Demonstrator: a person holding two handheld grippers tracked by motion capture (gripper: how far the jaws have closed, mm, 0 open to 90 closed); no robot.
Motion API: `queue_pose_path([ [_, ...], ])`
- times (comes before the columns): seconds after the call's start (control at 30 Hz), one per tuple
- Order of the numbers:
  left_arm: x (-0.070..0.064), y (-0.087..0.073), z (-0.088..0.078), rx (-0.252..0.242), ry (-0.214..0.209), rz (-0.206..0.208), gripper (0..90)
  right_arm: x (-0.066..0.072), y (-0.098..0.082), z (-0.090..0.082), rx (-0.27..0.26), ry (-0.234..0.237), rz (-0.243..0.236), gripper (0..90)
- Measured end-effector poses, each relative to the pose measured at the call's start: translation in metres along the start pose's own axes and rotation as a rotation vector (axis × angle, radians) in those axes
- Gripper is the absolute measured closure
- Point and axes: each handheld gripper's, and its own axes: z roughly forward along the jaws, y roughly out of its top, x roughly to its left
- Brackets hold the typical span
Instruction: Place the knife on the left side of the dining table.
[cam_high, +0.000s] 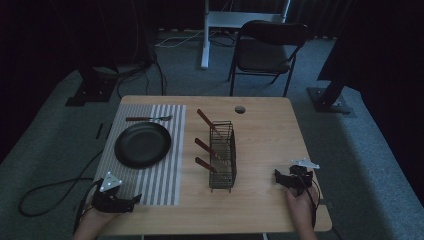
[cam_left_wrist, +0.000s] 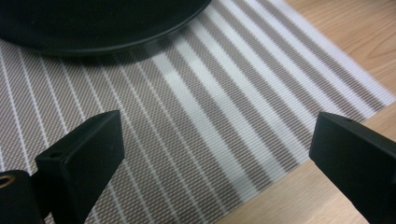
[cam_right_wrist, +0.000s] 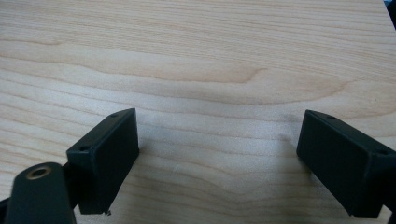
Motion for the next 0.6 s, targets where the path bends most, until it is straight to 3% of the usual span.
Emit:
queue_pose_path([
  [0.17,-0.013,0.008,0.001,-0.012,-0.037,0.020,4.1,0.000,0.000,0.000,0.000,0.000,0.000,11.9],
  [0.6,-0.026,0.026,0.008,-0.011,-0.053,0.054,4.1,0.000,0.000,0.000,0.000,0.000,0.000,12.0],
])
